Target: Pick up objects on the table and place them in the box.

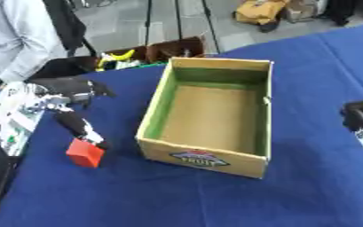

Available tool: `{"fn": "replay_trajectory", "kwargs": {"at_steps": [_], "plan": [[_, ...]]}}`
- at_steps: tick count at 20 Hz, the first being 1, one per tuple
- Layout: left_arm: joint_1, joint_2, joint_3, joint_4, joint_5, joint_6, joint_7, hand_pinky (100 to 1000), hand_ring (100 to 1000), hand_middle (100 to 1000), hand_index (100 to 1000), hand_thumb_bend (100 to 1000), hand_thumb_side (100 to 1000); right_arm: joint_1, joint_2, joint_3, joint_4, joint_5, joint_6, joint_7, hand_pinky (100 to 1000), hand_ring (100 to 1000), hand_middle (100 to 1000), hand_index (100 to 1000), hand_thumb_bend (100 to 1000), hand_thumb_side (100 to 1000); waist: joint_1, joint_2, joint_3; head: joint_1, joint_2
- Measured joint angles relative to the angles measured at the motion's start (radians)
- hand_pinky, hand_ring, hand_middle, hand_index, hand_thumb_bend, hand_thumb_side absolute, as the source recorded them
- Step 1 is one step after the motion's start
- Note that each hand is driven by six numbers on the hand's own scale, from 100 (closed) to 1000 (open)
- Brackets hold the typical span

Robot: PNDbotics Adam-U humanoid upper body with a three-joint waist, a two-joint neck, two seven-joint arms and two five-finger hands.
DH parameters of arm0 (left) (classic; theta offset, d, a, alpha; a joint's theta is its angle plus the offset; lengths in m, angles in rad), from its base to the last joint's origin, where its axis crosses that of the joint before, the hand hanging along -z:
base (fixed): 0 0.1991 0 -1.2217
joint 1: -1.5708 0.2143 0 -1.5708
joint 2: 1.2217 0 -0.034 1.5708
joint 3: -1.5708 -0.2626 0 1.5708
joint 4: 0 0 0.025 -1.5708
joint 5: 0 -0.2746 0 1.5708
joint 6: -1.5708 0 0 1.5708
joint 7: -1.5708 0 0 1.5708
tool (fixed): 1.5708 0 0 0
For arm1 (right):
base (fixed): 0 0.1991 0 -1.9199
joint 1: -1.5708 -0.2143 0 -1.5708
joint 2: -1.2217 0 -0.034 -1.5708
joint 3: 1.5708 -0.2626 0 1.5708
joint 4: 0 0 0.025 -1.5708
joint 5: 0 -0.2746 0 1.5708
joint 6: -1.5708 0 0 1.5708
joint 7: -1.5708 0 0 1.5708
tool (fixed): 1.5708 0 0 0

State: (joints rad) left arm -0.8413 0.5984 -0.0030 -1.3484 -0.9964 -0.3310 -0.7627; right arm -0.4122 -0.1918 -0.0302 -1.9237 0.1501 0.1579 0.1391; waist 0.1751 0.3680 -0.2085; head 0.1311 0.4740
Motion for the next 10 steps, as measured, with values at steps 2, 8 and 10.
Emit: {"fn": "replay_trajectory", "kwargs": {"at_steps": [2,8,10], "plan": [[0.015,0.005,0.000,-0.012,-0.005,-0.005,-0.008,323,577,917,975,871,646,0.003,0.002,0.000,0.000,0.000,-0.001,-0.002,848,790,504,706,258,488,-0.001,-0.003,0.002,-0.002,0.000],[0.058,0.038,-0.009,-0.016,0.029,0.003,-0.015,349,591,928,978,830,563,0.009,0.002,0.000,0.000,-0.001,-0.001,-0.006,847,790,504,706,257,490,-0.003,-0.011,0.011,-0.012,0.000],[0.067,0.049,-0.012,-0.016,0.050,0.006,-0.019,352,595,929,976,827,558,0.009,0.002,0.000,0.000,-0.001,-0.001,-0.007,847,790,504,705,257,490,-0.005,-0.011,0.011,-0.015,0.001]]}}
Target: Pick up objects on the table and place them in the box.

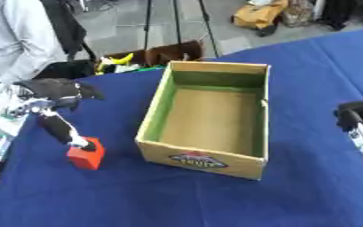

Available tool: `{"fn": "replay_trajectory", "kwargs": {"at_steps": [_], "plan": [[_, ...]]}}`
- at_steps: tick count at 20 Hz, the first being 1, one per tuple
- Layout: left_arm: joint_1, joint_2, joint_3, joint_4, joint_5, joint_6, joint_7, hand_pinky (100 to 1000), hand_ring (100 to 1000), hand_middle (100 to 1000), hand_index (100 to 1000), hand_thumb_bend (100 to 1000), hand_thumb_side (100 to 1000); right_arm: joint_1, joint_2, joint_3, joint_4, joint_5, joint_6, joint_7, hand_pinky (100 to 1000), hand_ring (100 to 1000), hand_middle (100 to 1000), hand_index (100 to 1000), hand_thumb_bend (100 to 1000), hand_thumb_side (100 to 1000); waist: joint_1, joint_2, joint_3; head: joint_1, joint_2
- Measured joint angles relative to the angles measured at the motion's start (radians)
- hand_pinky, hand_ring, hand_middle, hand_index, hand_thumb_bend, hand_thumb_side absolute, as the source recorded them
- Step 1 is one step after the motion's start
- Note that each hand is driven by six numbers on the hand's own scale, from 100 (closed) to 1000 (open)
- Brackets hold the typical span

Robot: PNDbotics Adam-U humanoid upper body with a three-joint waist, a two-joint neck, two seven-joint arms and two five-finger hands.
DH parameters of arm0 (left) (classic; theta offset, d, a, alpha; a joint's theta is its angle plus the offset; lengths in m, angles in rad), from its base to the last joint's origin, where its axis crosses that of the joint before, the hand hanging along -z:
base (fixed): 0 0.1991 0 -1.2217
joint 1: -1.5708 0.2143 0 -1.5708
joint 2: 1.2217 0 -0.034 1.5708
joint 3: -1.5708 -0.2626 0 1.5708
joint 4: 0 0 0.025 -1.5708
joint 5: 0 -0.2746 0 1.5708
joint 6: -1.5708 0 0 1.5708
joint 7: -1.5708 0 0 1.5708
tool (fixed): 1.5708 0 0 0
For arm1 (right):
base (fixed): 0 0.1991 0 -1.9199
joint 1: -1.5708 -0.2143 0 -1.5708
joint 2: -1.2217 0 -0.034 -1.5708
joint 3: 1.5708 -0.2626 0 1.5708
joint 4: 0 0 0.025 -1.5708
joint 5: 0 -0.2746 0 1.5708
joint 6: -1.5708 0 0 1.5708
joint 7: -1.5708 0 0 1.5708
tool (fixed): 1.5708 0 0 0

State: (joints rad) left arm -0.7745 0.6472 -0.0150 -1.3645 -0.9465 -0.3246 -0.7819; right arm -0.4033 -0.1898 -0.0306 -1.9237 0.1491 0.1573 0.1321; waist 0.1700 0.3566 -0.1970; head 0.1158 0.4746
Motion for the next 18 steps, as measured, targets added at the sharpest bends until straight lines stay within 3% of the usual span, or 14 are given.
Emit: {"fn": "replay_trajectory", "kwargs": {"at_steps": [18], "plan": [[0.017,0.018,-0.008,0.045,0.054,-0.007,0.007,330,592,889,940,720,457,-0.001,0.000,0.000,0.000,0.000,-0.001,-0.003,847,790,503,704,261,490,-0.003,-0.001,0.000,0.000,0.005]]}}
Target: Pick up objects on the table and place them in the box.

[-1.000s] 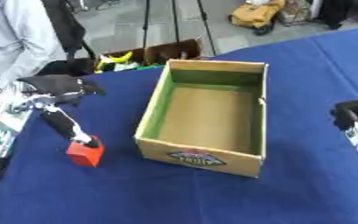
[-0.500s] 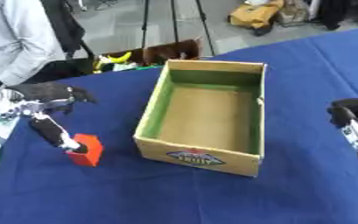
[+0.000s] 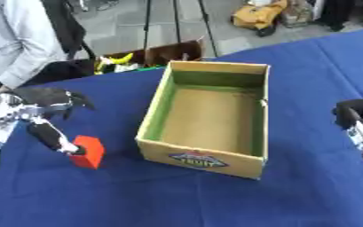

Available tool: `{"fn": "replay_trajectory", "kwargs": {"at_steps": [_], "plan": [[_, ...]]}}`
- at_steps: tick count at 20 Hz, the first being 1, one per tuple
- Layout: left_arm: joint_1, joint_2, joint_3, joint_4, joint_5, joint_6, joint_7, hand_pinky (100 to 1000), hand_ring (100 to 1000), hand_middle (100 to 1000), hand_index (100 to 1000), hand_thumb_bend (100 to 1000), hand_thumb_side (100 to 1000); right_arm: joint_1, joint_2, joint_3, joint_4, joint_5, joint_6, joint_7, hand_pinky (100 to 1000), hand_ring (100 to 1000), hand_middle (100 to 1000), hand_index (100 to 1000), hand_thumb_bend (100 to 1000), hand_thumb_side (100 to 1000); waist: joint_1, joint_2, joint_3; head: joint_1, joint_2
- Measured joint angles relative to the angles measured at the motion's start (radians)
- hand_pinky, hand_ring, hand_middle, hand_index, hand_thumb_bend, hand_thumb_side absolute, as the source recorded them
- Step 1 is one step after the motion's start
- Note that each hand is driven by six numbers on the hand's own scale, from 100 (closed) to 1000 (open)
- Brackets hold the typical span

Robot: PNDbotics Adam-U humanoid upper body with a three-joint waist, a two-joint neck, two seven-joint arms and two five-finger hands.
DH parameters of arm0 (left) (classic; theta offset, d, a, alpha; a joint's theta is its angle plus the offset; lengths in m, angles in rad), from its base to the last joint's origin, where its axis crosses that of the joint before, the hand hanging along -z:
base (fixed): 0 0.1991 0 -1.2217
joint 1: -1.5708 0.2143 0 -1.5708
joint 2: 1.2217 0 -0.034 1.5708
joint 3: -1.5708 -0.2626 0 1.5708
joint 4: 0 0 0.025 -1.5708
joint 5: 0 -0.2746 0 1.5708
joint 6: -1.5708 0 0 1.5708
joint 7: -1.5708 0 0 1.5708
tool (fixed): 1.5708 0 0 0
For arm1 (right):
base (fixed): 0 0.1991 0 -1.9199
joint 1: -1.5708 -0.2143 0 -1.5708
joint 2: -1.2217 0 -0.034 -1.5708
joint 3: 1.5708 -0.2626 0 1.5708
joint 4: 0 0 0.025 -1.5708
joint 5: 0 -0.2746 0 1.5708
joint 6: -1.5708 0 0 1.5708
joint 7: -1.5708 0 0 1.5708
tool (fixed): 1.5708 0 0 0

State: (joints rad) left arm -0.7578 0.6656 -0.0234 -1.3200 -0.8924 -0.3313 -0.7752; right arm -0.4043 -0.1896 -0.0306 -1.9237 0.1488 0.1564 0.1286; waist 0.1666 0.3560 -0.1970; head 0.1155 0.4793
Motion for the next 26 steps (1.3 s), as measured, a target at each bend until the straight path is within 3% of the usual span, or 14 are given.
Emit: {"fn": "replay_trajectory", "kwargs": {"at_steps": [9,17,21,26], "plan": [[-0.009,0.004,-0.010,0.033,0.025,-0.018,0.018,323,595,887,927,702,443,-0.001,0.000,0.000,0.000,0.000,-0.001,-0.001,848,790,503,704,261,490,0.001,0.000,0.000,0.000,0.000],[-0.014,0.004,-0.016,0.042,0.014,-0.027,0.027,349,599,897,933,713,494,-0.002,0.000,0.000,0.000,-0.001,-0.001,-0.002,849,790,502,704,262,490,0.004,0.000,0.001,-0.003,0.000],[-0.014,0.002,-0.004,0.011,0.031,-0.022,0.022,335,592,896,932,740,554,-0.001,0.000,0.000,0.000,-0.001,-0.001,-0.002,849,790,503,704,260,491,0.003,0.006,0.001,-0.004,0.000],[-0.018,0.004,0.025,-0.077,0.105,-0.004,0.004,333,590,896,933,739,558,-0.001,0.000,0.000,0.000,-0.001,-0.001,-0.002,849,790,503,704,260,492,0.003,0.007,0.001,-0.005,-0.005]]}}
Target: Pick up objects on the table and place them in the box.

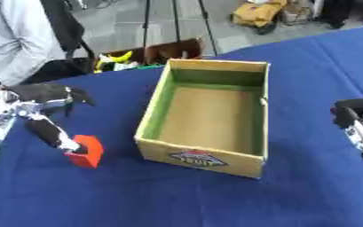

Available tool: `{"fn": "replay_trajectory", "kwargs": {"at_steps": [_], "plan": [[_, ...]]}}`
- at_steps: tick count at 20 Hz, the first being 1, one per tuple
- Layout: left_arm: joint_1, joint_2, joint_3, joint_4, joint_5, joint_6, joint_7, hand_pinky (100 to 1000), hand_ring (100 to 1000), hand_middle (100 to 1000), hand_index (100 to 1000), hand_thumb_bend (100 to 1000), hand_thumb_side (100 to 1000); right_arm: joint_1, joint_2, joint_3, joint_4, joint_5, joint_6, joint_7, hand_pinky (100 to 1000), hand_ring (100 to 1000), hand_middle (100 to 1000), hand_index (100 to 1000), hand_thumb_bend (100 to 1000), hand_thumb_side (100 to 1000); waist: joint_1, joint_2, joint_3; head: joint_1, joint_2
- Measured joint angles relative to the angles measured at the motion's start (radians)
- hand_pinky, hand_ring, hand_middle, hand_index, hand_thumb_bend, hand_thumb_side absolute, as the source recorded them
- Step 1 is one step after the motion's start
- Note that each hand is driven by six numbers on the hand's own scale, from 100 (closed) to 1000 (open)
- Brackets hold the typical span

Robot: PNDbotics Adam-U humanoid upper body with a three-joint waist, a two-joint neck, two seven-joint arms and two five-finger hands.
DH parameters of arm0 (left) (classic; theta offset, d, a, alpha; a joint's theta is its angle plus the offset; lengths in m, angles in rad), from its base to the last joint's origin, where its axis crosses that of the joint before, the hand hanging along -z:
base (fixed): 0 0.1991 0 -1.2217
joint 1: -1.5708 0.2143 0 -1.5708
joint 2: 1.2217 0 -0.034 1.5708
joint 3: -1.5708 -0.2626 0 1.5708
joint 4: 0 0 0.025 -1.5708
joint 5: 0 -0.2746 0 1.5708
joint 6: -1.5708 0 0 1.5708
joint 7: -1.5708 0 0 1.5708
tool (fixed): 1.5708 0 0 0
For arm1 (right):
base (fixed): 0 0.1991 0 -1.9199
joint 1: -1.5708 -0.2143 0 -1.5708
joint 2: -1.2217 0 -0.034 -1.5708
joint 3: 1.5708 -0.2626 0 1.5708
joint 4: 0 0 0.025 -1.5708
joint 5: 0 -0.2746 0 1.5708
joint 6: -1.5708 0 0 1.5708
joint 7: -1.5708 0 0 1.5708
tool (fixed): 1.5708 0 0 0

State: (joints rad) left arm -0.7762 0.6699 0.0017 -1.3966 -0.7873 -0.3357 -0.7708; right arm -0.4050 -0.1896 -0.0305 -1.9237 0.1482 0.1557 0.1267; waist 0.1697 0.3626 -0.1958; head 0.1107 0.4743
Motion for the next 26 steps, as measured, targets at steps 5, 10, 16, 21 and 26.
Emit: {"fn": "replay_trajectory", "kwargs": {"at_steps": [5,10,16,21,26], "plan": [[0.003,0.000,0.002,-0.012,0.008,0.007,-0.007,337,588,896,933,729,557,0.000,0.000,0.000,0.000,0.000,0.000,0.000,850,791,502,704,260,491,-0.001,0.000,-0.002,0.000,-0.010],[0.026,0.016,-0.011,-0.021,0.003,-0.007,0.007,380,608,909,937,746,518,0.001,0.000,0.000,0.000,0.000,0.002,-0.002,850,790,502,703,260,491,-0.001,0.000,0.002,-0.004,-0.010],[0.084,0.068,-0.045,-0.060,-0.014,-0.050,0.050,398,615,911,937,778,518,0.003,0.000,0.000,0.000,0.000,0.003,-0.005,850,790,501,703,260,491,0.000,-0.005,0.012,-0.015,-0.006],[0.109,0.089,-0.060,-0.079,-0.028,-0.062,0.062,413,624,916,936,709,485,0.006,0.000,0.000,0.000,0.000,0.003,-0.005,850,790,502,703,260,491,0.000,-0.005,0.012,-0.017,-0.002],[0.130,0.105,-0.087,-0.069,-0.067,-0.078,0.078,414,624,912,934,685,470,0.006,0.000,0.000,0.000,0.000,0.003,-0.006,850,791,502,703,261,490,0.000,-0.005,0.011,-0.017,-0.001]]}}
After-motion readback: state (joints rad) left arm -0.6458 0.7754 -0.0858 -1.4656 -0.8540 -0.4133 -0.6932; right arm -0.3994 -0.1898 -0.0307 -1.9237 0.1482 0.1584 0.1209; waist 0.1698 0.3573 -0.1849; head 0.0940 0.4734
